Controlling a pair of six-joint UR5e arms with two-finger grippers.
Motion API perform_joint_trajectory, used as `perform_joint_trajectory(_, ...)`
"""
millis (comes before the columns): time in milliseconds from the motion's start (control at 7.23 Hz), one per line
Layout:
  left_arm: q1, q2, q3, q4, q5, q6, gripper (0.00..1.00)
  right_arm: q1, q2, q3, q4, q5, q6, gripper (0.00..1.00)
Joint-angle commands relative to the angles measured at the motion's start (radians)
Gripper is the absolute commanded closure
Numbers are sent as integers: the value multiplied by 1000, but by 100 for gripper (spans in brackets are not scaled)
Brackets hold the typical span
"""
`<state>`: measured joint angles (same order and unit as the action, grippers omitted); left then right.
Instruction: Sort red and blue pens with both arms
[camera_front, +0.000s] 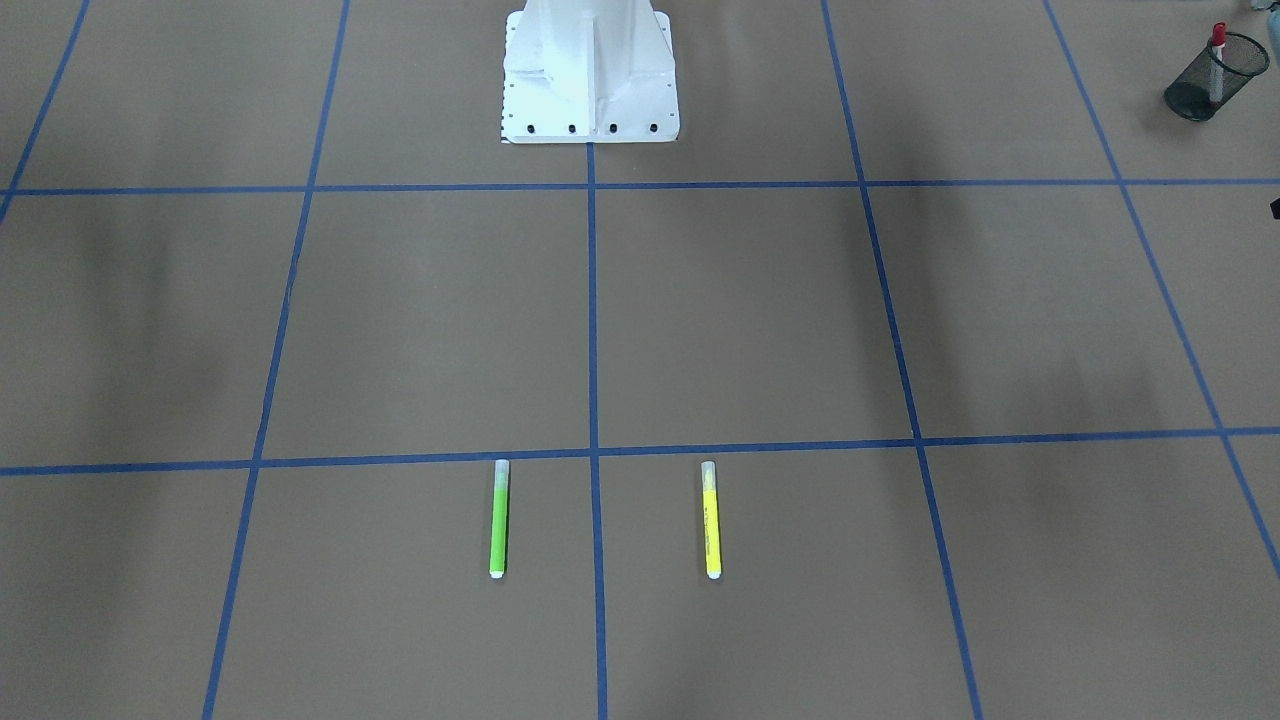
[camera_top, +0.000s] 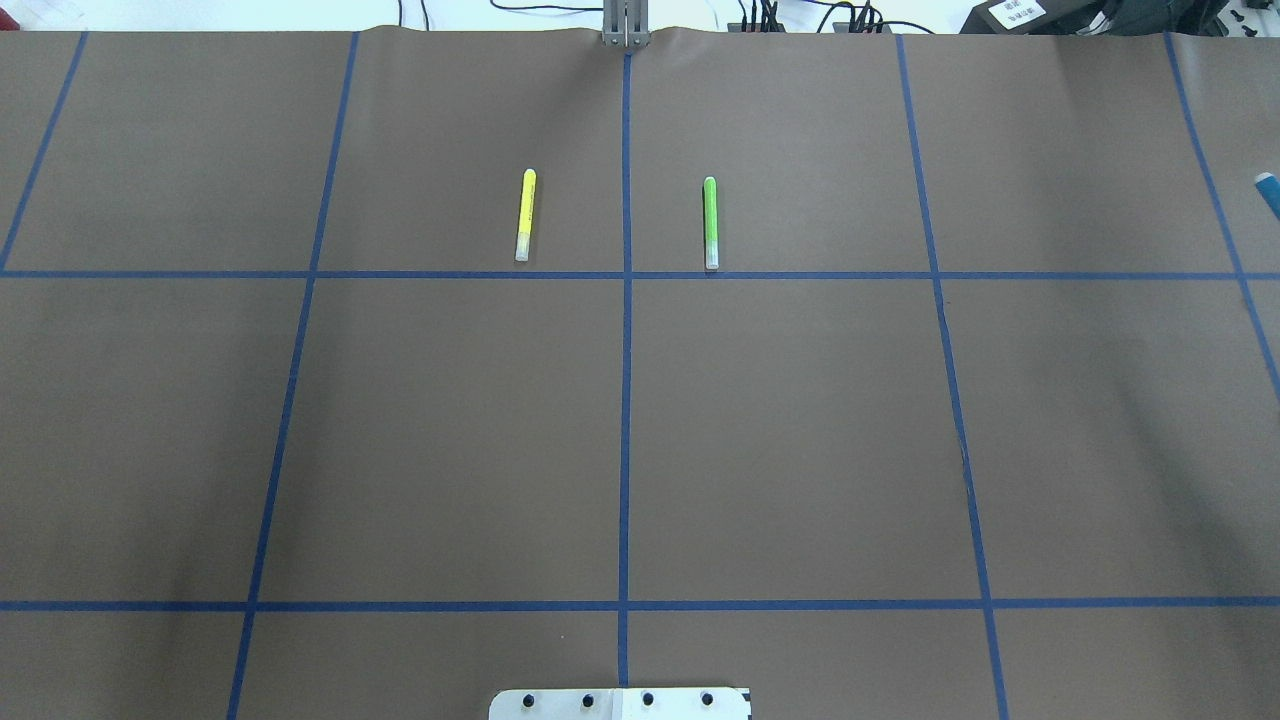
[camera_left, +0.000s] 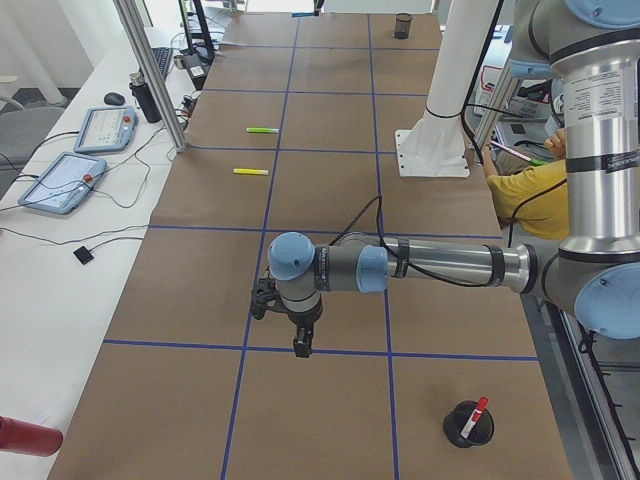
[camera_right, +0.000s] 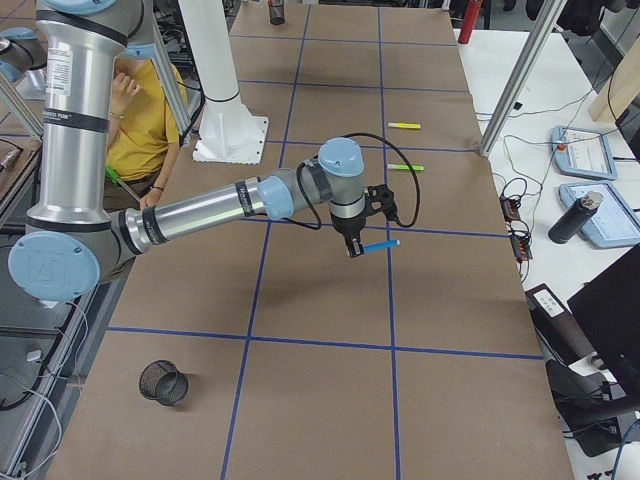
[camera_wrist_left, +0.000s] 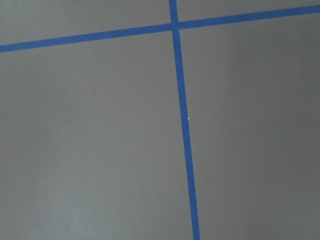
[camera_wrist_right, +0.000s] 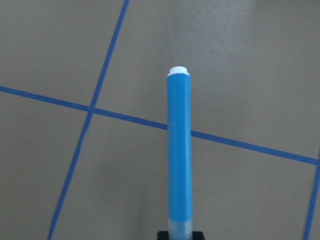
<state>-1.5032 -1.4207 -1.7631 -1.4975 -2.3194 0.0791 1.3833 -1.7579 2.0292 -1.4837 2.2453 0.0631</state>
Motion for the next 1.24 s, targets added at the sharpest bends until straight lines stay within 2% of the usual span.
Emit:
perform_joint_trajectory(0, 1, -1, 2, -1, 0, 1, 0, 177, -163, 14, -18, -27, -265, 100)
perform_joint_trajectory(138, 1, -1, -1, -3, 0, 1, 0, 212, -231, 50, -59, -30, -302, 100)
perform_joint_trajectory(277, 1, -1, -3, -3, 0, 1, 0, 283, -291, 57, -91, -30, -432, 100)
perform_joint_trajectory(553, 1, -3, -6, -6, 0, 2, 0, 512, -314, 63, -321, -13, -509, 100)
perform_joint_trajectory(691, 1, -3, -7, -6, -11, 4, 0, 616, -356, 60, -376, -13, -611, 100)
perform_joint_trajectory(968, 1, -3, -9, -6, -28, 4, 0, 805, -371, 66, -681, 5, -628, 100)
perform_joint_trajectory(1106, 1, -3, -10, -6, -44, 5, 0, 860, -371, 113, -869, 31, -629, 100)
